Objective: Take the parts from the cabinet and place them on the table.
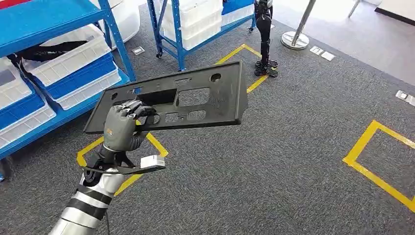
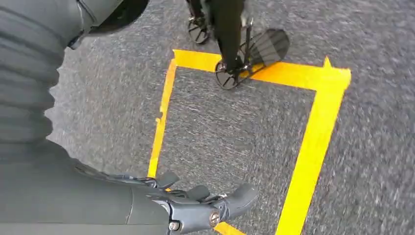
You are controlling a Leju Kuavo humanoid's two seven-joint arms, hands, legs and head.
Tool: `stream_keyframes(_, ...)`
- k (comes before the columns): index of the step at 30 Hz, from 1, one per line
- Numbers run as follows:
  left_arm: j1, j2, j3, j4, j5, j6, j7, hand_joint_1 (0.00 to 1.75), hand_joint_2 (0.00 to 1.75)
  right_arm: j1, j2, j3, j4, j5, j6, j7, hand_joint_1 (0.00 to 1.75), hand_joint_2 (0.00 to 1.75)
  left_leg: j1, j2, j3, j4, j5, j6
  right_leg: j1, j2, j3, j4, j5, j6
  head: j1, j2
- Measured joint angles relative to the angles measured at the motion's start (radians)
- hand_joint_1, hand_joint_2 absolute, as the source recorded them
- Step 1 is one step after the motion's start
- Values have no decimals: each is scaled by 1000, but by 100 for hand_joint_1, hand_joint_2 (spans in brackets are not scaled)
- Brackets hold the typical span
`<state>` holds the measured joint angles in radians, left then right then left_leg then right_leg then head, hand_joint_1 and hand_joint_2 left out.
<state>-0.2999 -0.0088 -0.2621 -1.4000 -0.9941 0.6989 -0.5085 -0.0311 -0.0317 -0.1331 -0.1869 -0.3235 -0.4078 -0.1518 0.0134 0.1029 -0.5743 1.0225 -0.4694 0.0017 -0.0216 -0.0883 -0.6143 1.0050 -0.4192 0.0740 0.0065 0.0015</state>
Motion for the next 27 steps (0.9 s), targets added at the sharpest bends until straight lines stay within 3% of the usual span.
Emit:
stream_keyframes(1, -4, 0, -1, 1, 1, 0, 0, 175, 175, 0, 1, -1, -1, 0, 0, -1, 0, 175, -2, 8, 6, -3, 0, -6, 1, 18, -3, 5, 3, -12, -6, 0)
stream_keyframes(3, -6, 0, -6, 2, 3, 0, 0, 175, 175, 3, 2, -3, -1, 2, 0, -1, 0, 175, 0, 36, 21, -13, -4, -15, 4, 46, -5, 6, 3, -24, -5, 0)
stream_keyframes(4, -7, 0, -7, 2, 6, 0, 0, 175, 175, 2, 1, -4, -1, 3, -1, -1, 0, 175, 7, 30, 23, -10, -11, -25, -7, 60, 0, 1, 7, -34, -7, 0)
stream_keyframes(5, -7, 0, -8, 2, 8, 0, -2, 175, 175, 5, 3, -5, -1, 5, -2, -2, 0, 175, 11, -22, 19, 14, -33, -28, -11, 72, 1, 1, 6, -35, -11, 0)
stream_keyframes(6, -7, 2, -8, 2, 12, 0, -4, 175, 175, 5, 4, -6, -1, 6, -3, -3, 0, 175, 11, -67, -9, 76, -74, -25, -10, 81, 2, 2, 7, -48, -12, 0)
stream_keyframes(7, -5, 2, -8, 2, 19, 0, -5, 175, 175, 4, 4, -8, -1, 8, -4, -6, 0, 175, 8, -93, -53, 169, -122, -23, -7, 92, 1, 2, 6, -55, -14, 0)
stream_keyframes(8, 0, 5, -8, 3, 23, 0, -7, 175, 175, 3, 4, -10, -1, 9, -5, -7, 0, 175, 7, -103, -96, 256, -156, -22, -3, 109, 1, 2, 6, -57, -13, 0)
stream_keyframes(9, 4, 7, -8, 5, 27, 0, -10, 175, 175, 3, 5, -10, -1, 9, -6, -7, 0, 175, 7, -107, -127, 311, -169, -19, 1, 125, 1, 2, 6, -61, -13, 0)
stream_keyframes(10, 8, 7, -8, 5, 30, 0, -11, 175, 175, 3, 5, -11, -1, 9, -8, -8, 0, 175, 7, -107, -136, 316, -155, -14, 5, 142, 2, 2, 6, -62, -12, 0)
stream_keyframes(11, 8, 7, -8, 5, 32, 0, -13, 175, 175, 4, 5, -12, -1, 9, -10, -8, 0, 175, 7, -107, -122, 273, -118, -8, 7, 159, 2, 3, 6, -62, -13, 0)
stream_keyframes(13, 8, 8, -5, 5, 34, 0, -19, 175, 175, 7, 6, -15, -1, 10, -12, -8, 0, 175, 5, -129, -47, 109, -23, 6, 11, 187, 8, 4, 6, -61, -13, 0)
stream_keyframes(14, 7, 8, -3, 5, 34, 0, -21, 175, 175, 9, 11, -17, -1, 10, -12, -8, 0, 175, 6, -187, -15, 32, 8, 17, 6, 198, 6, 4, 6, -61, -12, 0)
stream_keyframes(15, 8, 8, 2, 5, 34, 0, -24, 175, 175, 6, 13, -18, -1, 10, -14, -8, 0, 175, 9, -209, -8, 10, 2, 18, 19, 208, -1, 9, 7, -57, -9, 0)
stream_keyframes(16, 6, 8, 5, 5, 34, 0, -27, 175, 175, 7, 13, -19, -2, 10, -16, -8, 0, 175, 4, -190, -9, 9, 4, 12, 10, 216, -8, 6, 10, -53, -14, 0)
stream_keyframes(18, 2, 5, 5, 5, 32, 0, -31, 175, 175, 13, 14, -24, -2, 9, -18, -8, 0, 175, -6, -170, -10, 6, 5, 16, 0, 240, -14, -2, 16, -37, -16, 0)
stream_keyframes(19, 1, 4, 5, 5, 32, 0, -32, 175, 175, 13, 13, -27, -2, 9, -19, -8, 0, 175, 1, -158, -3, -8, 11, 21, 12, 250, -15, -3, 16, -28, -16, 0)
stream_keyframes(20, -2, 0, 5, 5, 32, 0, -31, 175, 175, 17, 16, -27, -2, 9, -19, -8, 0, 175, 4, -143, 7, -19, 17, 26, 10, 186, -30, 21, 5, -32, -14, 0)
stream_keyframes(21, -4, -2, 5, 5, 32, 0, -33, 175, 175, 16, 18, -27, -2, 9, -19, -8, 0, 175, 4, -130, 10, -23, 18, 30, 14, 134, -59, 78, -24, -36, -5, 0)
stream_keyframes(22, -4, -3, 5, 5, 31, 0, -35, 175, 175, 13, 18, -28, -2, 9, -19, -7, 0, 175, 3, -118, 10, -23, 18, 30, 13, 114, -94, 143, -50, -38, -3, 0)
stream_keyframes(24, -4, -3, 6, 6, 29, 0, -38, 175, 175, 10, 18, -31, -2, 9, -19, -5, 0, 175, 1, -86, 10, -22, 14, 30, 8, 99, -178, 297, -100, -36, -4, 0)
stream_keyframes(25, -3, -4, 6, 8, 27, 0, -39, 175, 175, 11, 18, -32, -2, 10, -19, -3, 0, 175, 1, -72, 10, -22, 13, 30, 5, 97, -192, 318, -100, -27, -4, 0)
stream_keyframes(26, -3, -6, 5, 8, 25, 0, -39, 175, 175, 12, 18, -33, -2, 11, -18, -2, 0, 175, 2, -60, 11, -22, 10, 28, 1, 95, -179, 287, -82, -17, -4, 0)
stream_keyframes(27, -3, -6, 5, 8, 22, 0, -38, 175, 175, 14, 18, -34, -2, 12, -18, -1, 0, 175, 3, -48, 13, -22, 8, 25, -2, 88, -139, 210, -50, -4, -3, 0)
